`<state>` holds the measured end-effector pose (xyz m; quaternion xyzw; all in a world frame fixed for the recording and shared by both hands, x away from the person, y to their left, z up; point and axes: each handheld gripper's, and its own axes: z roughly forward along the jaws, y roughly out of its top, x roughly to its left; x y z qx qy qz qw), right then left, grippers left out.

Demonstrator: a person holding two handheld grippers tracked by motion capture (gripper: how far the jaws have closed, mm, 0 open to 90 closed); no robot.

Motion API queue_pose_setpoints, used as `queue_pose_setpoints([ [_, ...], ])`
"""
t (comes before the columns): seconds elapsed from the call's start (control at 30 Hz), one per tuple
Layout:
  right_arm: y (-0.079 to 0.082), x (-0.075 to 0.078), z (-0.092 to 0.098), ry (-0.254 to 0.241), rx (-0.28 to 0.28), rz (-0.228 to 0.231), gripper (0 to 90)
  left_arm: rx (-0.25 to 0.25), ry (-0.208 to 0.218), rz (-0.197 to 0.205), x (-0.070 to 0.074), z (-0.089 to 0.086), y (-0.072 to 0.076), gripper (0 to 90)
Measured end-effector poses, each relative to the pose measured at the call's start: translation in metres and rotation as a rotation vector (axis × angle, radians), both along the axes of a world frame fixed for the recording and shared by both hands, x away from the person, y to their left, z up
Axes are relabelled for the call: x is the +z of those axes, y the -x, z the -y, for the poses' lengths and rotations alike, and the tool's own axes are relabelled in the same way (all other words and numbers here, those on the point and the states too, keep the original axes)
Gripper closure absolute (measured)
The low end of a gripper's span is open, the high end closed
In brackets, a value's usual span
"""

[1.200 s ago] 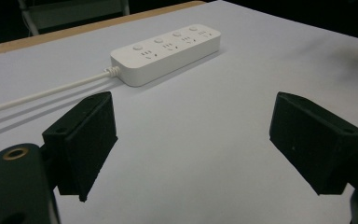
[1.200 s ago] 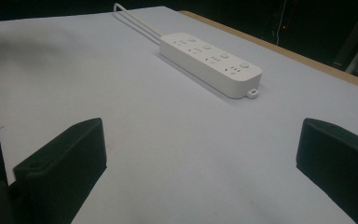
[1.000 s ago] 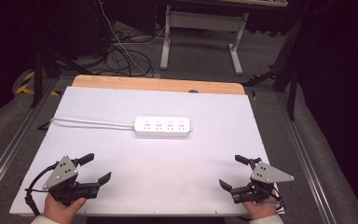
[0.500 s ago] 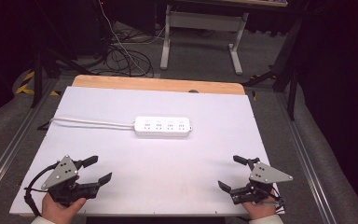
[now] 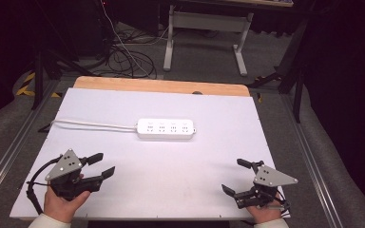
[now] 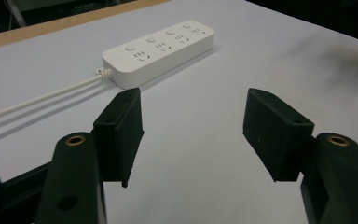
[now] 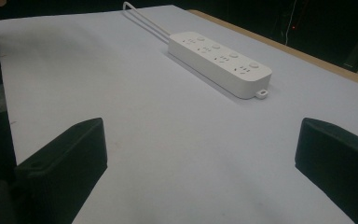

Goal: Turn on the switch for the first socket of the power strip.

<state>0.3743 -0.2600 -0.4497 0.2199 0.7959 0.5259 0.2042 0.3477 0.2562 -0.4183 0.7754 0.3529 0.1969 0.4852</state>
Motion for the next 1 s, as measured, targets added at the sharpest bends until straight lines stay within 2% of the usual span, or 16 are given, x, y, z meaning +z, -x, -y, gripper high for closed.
queue_pose_setpoints([
  [0.1, 0.000, 0.000, 0.000, 0.000, -0.001, 0.000, 2.8, -0.014, 0.001, -0.029, 0.004, 0.002, -0.007, 39.6],
  [0.43, 0.000, -0.002, 0.003, 0.001, -0.006, -0.002, 2.9, 0.001, -0.046, -0.002, 0.020, 0.015, -0.028, 39.1],
  [0.5, 0.001, -0.002, 0.004, -0.005, -0.012, -0.007, 2.9, -0.010, -0.040, -0.010, 0.022, 0.017, -0.033, 39.3],
  [0.63, 0.001, -0.003, 0.006, -0.016, -0.017, -0.016, 2.9, -0.009, -0.061, 0.003, 0.027, 0.022, -0.041, 39.2],
  [1.0, 0.006, -0.005, 0.009, -0.012, -0.035, -0.031, 2.9, -0.037, -0.081, -0.001, 0.038, 0.035, -0.064, 38.4],
])
